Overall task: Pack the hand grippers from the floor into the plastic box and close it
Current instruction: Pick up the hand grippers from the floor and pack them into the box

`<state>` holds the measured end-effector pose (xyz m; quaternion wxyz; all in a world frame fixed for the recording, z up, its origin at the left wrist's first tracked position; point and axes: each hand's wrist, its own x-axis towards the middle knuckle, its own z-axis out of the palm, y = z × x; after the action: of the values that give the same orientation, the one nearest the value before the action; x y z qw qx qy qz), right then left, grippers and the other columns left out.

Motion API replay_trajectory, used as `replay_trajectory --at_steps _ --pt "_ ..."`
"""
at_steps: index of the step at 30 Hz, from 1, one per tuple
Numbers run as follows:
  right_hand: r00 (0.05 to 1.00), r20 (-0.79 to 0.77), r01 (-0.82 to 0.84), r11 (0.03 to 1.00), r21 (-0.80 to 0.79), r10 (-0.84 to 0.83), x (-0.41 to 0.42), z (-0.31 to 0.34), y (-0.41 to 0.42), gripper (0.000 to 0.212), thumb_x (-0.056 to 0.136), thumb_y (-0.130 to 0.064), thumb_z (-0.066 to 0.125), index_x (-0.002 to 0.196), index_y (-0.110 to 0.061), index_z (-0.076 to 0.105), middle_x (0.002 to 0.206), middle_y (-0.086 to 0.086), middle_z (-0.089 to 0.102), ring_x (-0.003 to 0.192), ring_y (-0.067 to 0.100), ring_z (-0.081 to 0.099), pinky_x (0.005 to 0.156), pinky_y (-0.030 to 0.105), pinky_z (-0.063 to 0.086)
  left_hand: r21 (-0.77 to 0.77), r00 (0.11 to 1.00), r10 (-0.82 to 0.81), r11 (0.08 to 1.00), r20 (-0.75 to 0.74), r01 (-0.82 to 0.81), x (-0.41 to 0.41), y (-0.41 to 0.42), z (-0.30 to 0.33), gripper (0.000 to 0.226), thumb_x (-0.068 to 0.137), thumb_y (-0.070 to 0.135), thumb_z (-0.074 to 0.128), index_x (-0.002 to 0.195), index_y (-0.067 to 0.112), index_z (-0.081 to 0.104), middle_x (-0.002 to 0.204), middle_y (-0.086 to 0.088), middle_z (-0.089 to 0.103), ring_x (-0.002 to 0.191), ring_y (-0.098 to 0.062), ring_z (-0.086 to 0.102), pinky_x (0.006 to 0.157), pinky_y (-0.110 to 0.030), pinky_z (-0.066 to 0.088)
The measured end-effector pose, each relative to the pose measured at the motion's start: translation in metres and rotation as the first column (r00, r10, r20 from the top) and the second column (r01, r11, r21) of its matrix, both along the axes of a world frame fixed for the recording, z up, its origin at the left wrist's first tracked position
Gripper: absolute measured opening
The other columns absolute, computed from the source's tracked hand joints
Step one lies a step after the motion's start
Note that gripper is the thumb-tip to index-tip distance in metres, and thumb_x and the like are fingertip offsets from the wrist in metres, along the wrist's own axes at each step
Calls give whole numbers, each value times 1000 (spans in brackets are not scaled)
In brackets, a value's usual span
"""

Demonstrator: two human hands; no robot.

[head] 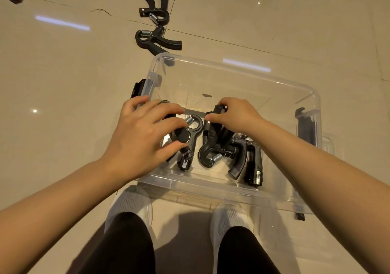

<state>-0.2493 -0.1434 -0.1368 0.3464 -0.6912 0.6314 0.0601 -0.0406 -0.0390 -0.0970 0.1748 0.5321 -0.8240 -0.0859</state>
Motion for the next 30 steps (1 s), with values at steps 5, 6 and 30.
replay_trajectory --at_steps 5,6,30 --pt "990 -132 -67 990 -127 50 6 -17 14 57 85 -58 53 125 -20 40 107 2 57 97 27 55 85 46 46 7 1000 17 1000 -13 -17 -1 -1 -1 31 79 41 54 99 22 69 116 2 63 109 -22 56 100 -47 32" --pt "989 -139 -70 985 -158 48 5 -20 18 56 85 -59 52 124 -20 39 108 2 58 97 27 55 85 47 45 3 1000 19 1000 -11 -19 -1 0 -1 31 78 41 54 98 22 69 116 2 63 109 -22 56 100 -47 32" --pt "705 -500 -610 790 -67 503 -15 -31 47 85 86 -56 53 148 -33 1 143 8 37 138 40 18 107 61 20 13 998 40 999 -49 -39 -4 1 0 25 74 36 61 93 22 70 112 3 64 106 -20 58 100 -45 33"
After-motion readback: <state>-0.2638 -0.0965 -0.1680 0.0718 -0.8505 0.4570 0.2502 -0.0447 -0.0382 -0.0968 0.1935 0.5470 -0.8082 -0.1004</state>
